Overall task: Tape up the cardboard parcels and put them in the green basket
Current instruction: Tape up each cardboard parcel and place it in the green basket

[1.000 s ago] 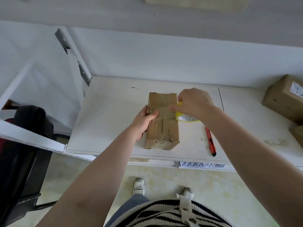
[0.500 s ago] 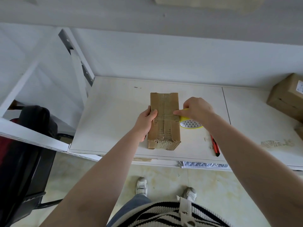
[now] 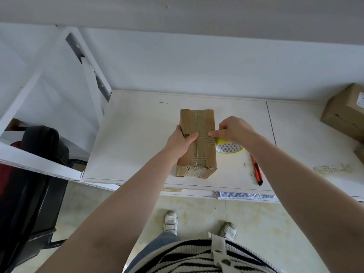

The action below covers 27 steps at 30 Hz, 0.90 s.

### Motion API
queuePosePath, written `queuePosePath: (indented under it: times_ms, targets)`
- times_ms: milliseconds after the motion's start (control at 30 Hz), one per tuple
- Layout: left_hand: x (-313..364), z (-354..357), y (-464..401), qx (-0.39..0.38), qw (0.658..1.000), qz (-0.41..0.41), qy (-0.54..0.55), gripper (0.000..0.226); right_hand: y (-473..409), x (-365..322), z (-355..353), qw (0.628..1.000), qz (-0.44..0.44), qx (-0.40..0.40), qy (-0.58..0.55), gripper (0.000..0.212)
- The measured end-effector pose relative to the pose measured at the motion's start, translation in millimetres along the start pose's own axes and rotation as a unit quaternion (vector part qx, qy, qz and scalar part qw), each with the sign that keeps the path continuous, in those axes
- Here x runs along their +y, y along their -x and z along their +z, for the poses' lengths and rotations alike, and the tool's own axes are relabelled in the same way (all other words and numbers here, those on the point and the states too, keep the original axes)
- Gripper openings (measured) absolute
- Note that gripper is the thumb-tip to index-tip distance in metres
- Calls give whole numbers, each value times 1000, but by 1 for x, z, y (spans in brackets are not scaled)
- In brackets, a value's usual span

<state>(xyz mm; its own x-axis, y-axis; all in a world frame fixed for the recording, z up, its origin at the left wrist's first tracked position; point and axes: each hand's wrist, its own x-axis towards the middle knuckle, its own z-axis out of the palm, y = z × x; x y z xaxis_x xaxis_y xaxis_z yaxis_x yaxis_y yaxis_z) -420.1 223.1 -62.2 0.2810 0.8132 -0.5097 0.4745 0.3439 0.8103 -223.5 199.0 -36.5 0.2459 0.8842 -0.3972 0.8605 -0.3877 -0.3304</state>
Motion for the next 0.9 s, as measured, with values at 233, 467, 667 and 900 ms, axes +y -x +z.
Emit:
queuePosePath:
  times_ms: [233,467,667,900]
  targets:
    - [15,22,8,97,981,24,-166,114,-1,2,3,1000,-18,11,-7,52]
    - [6,16,1,104,984,21,-144,110,5,42,-1,983,-86,-29,-156,43]
    - [7,17,2,112,982,20,-150,109,8,40,10,997,-14,-6,-72,55]
    - [16,44,15,182,892,98,-401,74,10,28,14,997,-13,-11,-71,53]
